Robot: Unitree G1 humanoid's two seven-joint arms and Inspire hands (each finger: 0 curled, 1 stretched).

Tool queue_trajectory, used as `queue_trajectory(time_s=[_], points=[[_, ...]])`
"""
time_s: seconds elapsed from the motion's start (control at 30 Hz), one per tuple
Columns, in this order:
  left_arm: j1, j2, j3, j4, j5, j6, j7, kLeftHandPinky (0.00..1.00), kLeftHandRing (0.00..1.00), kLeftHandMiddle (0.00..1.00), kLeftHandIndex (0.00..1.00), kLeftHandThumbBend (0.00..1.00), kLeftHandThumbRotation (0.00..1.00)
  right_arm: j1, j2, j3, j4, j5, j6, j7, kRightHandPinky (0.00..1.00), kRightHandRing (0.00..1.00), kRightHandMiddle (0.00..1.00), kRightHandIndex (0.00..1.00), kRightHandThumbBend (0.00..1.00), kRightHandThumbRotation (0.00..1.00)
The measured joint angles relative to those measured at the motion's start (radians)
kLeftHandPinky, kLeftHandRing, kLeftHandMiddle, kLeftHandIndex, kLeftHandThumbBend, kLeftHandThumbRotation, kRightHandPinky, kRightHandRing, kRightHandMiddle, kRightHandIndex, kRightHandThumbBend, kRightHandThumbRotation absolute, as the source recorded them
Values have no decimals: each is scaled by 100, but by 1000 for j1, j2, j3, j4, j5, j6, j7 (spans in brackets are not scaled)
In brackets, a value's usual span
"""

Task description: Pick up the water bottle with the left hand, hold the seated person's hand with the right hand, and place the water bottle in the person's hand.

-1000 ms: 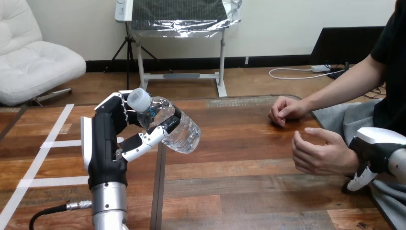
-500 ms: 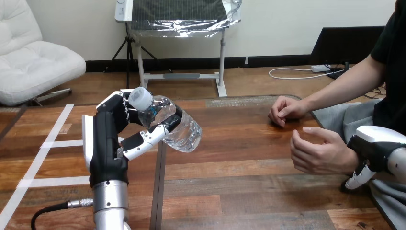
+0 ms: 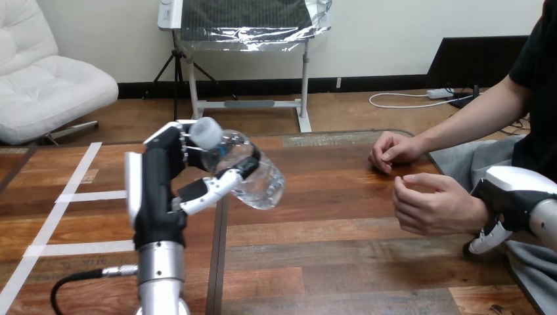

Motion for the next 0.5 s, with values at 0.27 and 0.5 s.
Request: queue_trajectory(time_s=[0.27, 0.5], points=[[-16, -14, -28, 0, 16, 22, -5, 43, 41, 42, 47, 65, 0, 29, -1, -29, -66, 1, 19, 1, 20, 29, 39, 40, 70, 0], [-36, -17, -56, -1, 18, 39, -19, 42, 41, 41, 47, 64, 0, 56, -4, -59, -126, 22, 17, 2, 19, 27, 37, 40, 70, 0]])
